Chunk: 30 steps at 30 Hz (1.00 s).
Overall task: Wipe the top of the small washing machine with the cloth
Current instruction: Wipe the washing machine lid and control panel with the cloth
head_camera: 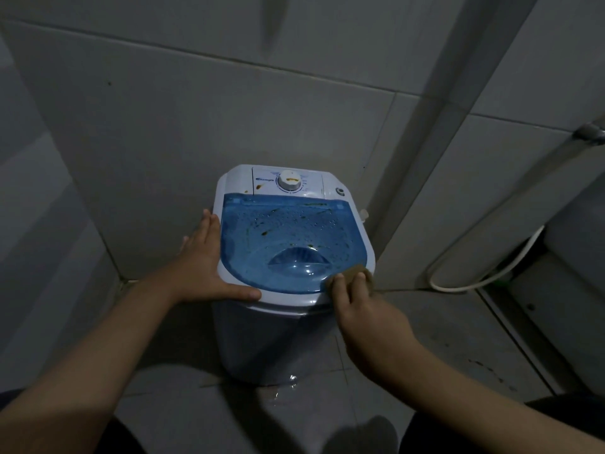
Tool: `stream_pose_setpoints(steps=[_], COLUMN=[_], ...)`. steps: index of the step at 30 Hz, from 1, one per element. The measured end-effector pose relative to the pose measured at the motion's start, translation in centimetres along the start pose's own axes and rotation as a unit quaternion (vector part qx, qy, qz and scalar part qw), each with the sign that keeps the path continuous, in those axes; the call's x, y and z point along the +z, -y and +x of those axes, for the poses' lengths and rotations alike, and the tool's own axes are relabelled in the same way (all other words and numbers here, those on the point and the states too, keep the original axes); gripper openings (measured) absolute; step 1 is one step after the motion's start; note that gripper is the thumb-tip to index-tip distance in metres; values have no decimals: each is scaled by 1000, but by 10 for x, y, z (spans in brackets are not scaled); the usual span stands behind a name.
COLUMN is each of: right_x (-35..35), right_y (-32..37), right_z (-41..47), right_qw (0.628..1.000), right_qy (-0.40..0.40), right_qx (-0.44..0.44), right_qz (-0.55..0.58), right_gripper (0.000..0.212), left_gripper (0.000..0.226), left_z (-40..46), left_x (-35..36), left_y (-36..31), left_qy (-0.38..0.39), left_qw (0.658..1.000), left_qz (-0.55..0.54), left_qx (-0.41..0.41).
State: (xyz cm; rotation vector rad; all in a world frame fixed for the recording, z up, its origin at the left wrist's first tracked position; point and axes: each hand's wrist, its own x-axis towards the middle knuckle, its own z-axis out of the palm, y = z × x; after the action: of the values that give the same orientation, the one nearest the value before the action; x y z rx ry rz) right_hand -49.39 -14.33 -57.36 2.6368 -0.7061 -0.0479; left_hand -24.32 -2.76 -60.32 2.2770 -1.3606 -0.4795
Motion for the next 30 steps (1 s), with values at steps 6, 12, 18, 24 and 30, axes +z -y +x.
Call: stream_pose_setpoints(steps=[6,12,18,24,30], right_x=[-27,-57,-97,-96,-58], right_y=[33,-7,-14,16,35], right_z=[5,32,110,224,266], right_qw=[999,907,908,945,973], right_qy=[6,21,-171,-174,1], right_qx=[-49,-73,-60,-68,-124], right_qz=[15,415,378,267,193], right_gripper=[48,28,29,34,42], left_gripper=[159,160,154,154,152], left_z=[-2,-4,-3,-6,-7], left_x=[-3,-1,-1,-3,-4], left_y=[-3,-7,-4,-7,-8], left_qy=[-3,1,-5,8,9], left_qw=[1000,1000,1000,1000,1000], left_qz=[-9,-17,-20,-14,-10], left_qx=[-5,-6,1,-18,-18])
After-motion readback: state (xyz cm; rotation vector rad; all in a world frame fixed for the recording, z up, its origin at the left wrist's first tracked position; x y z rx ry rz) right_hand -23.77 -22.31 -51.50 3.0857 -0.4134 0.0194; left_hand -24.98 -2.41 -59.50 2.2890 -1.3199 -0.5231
